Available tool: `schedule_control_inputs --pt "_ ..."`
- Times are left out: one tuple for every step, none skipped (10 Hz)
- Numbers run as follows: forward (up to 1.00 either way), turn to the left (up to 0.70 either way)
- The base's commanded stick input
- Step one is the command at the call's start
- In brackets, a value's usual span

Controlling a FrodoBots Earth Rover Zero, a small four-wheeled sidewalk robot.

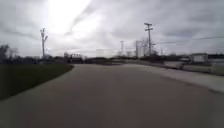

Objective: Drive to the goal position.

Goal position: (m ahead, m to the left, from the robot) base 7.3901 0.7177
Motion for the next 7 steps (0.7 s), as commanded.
schedule_control_inputs --pt "1.00 0.00" --pt "1.00 0.01" --pt "1.00 0.01" --pt "1.00 0.00" --pt "1.00 0.26" --pt "1.00 0.37" --pt "1.00 0.40"
